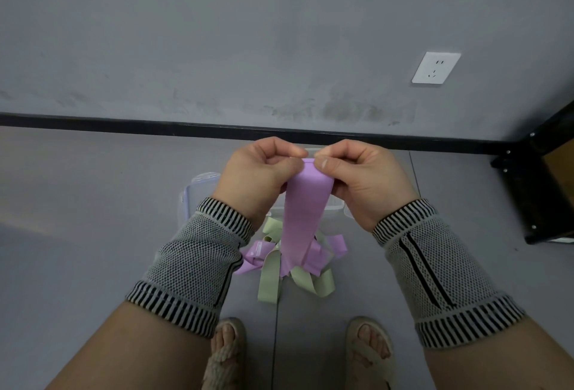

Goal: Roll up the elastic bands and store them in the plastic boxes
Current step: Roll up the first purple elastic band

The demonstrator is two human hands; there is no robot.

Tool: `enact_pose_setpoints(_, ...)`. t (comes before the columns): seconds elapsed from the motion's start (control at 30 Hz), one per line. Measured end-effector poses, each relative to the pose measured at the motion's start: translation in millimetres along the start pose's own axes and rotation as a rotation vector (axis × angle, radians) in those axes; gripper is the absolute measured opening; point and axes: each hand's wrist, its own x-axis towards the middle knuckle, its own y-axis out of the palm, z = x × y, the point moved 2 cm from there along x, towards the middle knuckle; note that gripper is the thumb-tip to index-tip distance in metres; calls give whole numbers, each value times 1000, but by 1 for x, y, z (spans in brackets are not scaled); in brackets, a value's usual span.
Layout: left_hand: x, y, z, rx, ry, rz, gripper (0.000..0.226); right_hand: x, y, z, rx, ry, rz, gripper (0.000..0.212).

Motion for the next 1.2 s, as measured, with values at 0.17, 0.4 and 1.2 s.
enact_pose_setpoints(0.17,0,1,1,-32,-45,7,16,1,0,-2,53,25,-8,26)
enact_pose_setpoints(0.4,3,-1,3,28,-55,6,16,1,2,-5,-132,-136,-84,27)
enact_pose_setpoints(1.2,4,-6,2,256,72,-54,11,-2,2,-2,-276,-166,-131,14)
